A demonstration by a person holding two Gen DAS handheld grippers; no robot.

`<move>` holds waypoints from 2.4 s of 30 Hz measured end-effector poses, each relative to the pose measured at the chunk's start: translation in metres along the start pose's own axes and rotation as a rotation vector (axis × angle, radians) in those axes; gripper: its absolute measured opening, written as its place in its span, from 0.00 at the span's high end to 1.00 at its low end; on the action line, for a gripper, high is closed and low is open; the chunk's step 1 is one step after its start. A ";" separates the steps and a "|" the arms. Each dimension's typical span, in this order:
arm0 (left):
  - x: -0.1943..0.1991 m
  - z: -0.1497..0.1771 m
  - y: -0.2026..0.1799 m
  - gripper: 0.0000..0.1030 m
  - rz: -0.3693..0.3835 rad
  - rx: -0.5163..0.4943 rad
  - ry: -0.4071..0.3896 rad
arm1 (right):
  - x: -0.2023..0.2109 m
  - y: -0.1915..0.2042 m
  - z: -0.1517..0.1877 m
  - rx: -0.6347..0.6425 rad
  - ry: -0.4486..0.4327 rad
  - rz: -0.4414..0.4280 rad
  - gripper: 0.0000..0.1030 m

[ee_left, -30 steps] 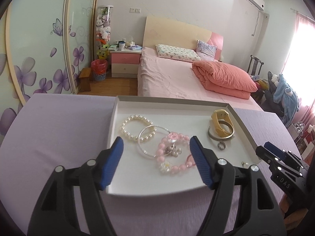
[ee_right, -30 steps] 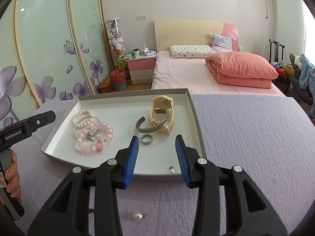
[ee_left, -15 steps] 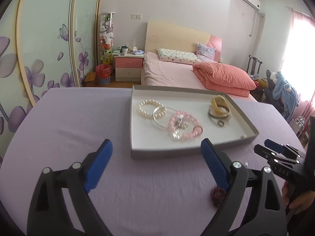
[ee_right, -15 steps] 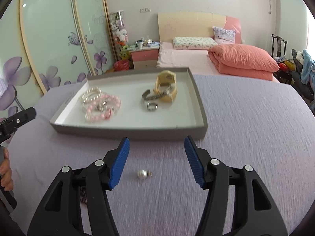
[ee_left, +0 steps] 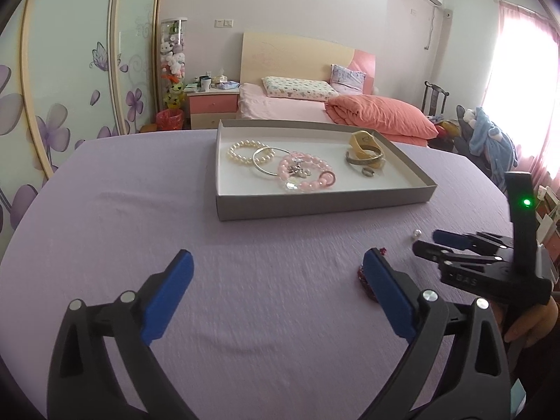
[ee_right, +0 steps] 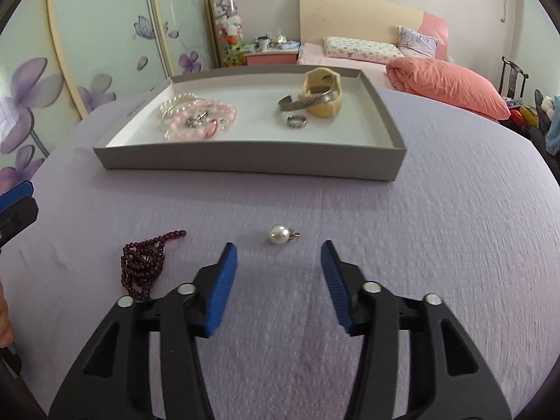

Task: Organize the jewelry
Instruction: 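Grasp the second pearl earring with the right tool, then grasp the dark red bead necklace with the left tool while the right tool holds the earring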

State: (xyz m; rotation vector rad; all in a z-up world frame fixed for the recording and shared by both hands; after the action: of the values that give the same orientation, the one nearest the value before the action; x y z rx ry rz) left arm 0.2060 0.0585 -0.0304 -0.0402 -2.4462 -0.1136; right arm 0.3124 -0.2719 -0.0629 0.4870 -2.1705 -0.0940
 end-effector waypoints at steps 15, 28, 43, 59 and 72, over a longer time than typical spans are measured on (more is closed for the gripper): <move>0.000 0.004 -0.004 0.05 0.022 0.001 0.009 | -0.010 0.004 -0.010 -0.015 0.005 0.040 0.73; -0.006 0.007 -0.013 0.05 0.037 -0.023 0.035 | -0.009 0.007 -0.009 -0.001 0.004 0.048 0.83; -0.040 0.002 -0.059 0.05 0.130 -0.079 0.109 | 0.013 -0.027 -0.007 -0.113 -0.004 -0.012 0.86; -0.081 -0.007 -0.101 0.52 0.050 -0.121 0.211 | 0.025 -0.048 -0.013 -0.171 -0.039 -0.024 0.86; -0.076 -0.007 -0.085 0.91 0.095 -0.098 0.211 | 0.031 -0.041 -0.011 -0.159 -0.049 -0.045 0.86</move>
State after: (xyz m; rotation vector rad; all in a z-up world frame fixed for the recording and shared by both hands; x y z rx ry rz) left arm 0.2635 -0.0268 -0.0794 -0.1791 -2.2222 -0.1856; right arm 0.3174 -0.3204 -0.0424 0.4464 -2.1792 -0.3036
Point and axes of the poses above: each gripper's, at about its wrist camera, not at the fingertips, and x roughly against the way its jaws point, y to its left, z to its underside, the point moved 1 cm from there along -x, roughly the way its jaws point, and after that the axes turned 14 degrees about -x, right-handed, at the moved point
